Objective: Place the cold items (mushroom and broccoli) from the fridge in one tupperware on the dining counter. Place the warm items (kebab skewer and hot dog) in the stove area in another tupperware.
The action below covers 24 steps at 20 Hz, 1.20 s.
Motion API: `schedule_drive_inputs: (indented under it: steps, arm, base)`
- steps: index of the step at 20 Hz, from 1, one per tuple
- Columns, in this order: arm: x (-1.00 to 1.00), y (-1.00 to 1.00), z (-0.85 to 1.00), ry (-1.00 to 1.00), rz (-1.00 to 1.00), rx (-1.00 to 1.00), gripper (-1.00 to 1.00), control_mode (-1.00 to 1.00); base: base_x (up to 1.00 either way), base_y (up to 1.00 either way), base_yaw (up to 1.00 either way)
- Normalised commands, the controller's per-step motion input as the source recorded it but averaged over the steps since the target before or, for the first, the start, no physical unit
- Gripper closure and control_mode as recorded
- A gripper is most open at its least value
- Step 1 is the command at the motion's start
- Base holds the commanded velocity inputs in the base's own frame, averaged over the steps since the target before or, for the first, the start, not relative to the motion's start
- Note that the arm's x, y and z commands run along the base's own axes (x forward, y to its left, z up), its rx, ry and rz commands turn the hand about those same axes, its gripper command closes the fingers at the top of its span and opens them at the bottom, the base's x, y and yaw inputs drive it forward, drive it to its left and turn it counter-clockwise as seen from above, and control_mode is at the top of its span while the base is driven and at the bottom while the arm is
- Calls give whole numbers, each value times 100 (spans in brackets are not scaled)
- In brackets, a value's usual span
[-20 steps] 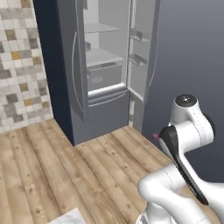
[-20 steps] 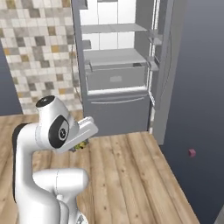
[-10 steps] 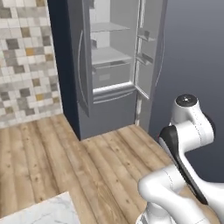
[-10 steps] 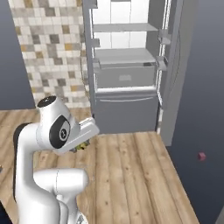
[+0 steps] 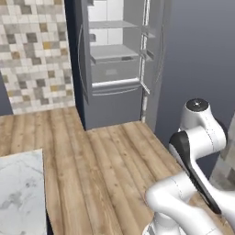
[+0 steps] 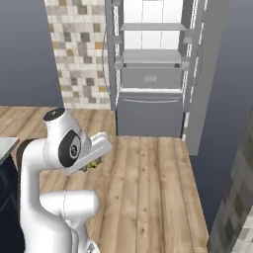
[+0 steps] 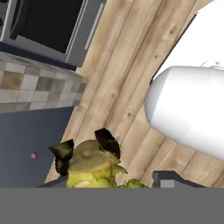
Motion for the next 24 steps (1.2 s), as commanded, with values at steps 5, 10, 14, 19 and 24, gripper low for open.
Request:
schedule_drive_inputs:
  steps: [5, 10, 14, 19, 24]
  arm:
    - [0, 0, 0, 0, 0, 0, 100, 100]
    - [0, 0, 0, 0, 0, 0, 100, 100]
    - [0, 0, 0, 0, 0, 0, 100, 100]
    - [0, 0, 0, 0, 0, 0, 100, 100]
    - [0, 0, 0, 0, 0, 0, 100, 100]
  base:
    - [-100, -12, -28]
    - [-100, -50, -20]
    - [-100, -69, -9]
    - [-100, -53, -5]
    - [-100, -9, -15]
